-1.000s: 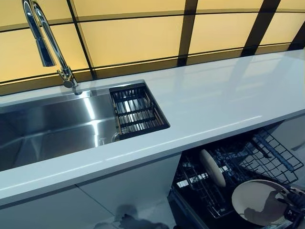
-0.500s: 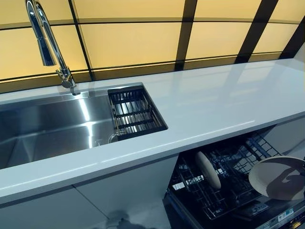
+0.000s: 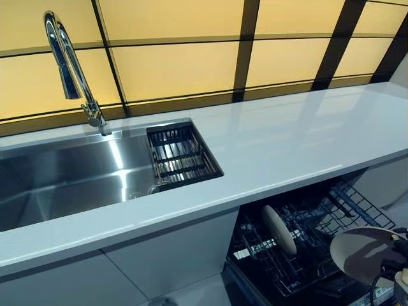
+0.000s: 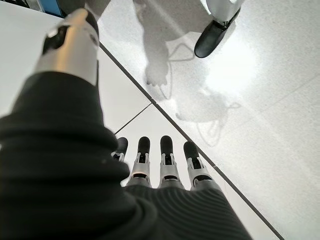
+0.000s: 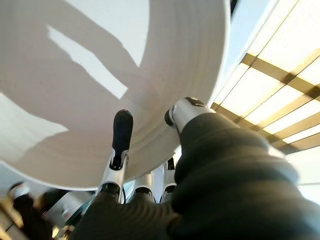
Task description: Take plates into dishwasher
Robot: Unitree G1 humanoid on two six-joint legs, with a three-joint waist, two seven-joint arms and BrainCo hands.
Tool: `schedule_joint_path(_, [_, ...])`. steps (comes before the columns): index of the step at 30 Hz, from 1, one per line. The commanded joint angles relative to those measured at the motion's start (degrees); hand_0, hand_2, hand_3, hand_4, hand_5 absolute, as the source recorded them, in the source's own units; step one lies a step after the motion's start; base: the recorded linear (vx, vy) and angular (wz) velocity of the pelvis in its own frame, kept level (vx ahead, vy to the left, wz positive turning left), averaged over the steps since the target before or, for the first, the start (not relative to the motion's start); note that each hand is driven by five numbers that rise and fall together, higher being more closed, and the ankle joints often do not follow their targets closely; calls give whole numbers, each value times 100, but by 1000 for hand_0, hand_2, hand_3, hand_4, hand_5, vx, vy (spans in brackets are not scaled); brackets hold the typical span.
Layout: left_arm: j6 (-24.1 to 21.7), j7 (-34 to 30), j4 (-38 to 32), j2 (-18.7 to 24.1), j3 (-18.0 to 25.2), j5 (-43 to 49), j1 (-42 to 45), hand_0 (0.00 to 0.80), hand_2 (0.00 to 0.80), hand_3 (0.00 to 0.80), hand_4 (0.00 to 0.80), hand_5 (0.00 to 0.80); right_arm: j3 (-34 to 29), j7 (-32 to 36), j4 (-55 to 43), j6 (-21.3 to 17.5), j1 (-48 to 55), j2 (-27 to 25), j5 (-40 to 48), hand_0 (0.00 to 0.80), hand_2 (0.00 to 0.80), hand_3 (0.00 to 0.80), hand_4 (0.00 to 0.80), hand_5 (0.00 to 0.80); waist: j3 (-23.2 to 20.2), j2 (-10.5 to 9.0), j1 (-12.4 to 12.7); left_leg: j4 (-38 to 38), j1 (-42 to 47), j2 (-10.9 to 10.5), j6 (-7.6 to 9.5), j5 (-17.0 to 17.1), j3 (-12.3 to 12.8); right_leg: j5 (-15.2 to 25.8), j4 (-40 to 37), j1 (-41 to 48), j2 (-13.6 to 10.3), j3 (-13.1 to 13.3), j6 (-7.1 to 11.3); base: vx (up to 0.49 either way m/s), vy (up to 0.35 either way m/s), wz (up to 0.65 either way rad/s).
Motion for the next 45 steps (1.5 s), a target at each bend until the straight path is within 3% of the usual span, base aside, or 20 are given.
schedule_joint_path(1, [-40,37,91,101,134,199,-278,0,0,0,0,0,-302,-754,64,-651,-555,-72,-325,800,800,800,800,800,261,39,249,322,-253,-155,473,-255,-467,-397,1063,-185,-160,-43,399,0,0,0])
schedule_joint_path(16, [-4,-19,-141,4,-119,129,-350,0,0,0,0,0,-319,-2477,387,-1134,-725,-44,-875,800,800,800,800,800,278,186,382,407,-371,-189,466,-283,-570,-503,1029,-197,-194,-114,364,3,-2,0])
schedule_joint_path(23, [99,50,-189,38,-51,53,-299,0,0,0,0,0,-281,-2471,728,-1180,-752,-113,-794,800,800,800,800,800,278,180,484,539,-401,-108,427,-310,-582,-667,1057,-129,-137,-241,272,36,-61,5])
schedule_joint_path(31, [89,296,-48,-10,166,-106,-220,0,0,0,0,0,-234,-2508,914,-1174,-704,-174,-628,800,800,800,800,800,251,96,566,946,-518,65,311,-372,-682,-870,1146,-53,25,-414,12,46,-101,12])
schedule_joint_path(38, [164,415,20,-14,257,-182,-312,0,0,0,0,0,-250,-2501,1542,-1465,-792,-257,-181,800,800,800,800,800,271,39,651,1472,-681,251,261,-478,-808,-1120,1576,-165,101,-550,-218,64,-84,8])
schedule_joint_path(45, [155,443,-61,-33,176,-172,-310,0,0,0,0,0,-225,-2511,1920,-1625,-767,-241,37,800,800,800,800,800,325,38,693,1736,-804,337,251,-525,-880,-1219,1818,-268,127,-566,-301,57,-81,8])
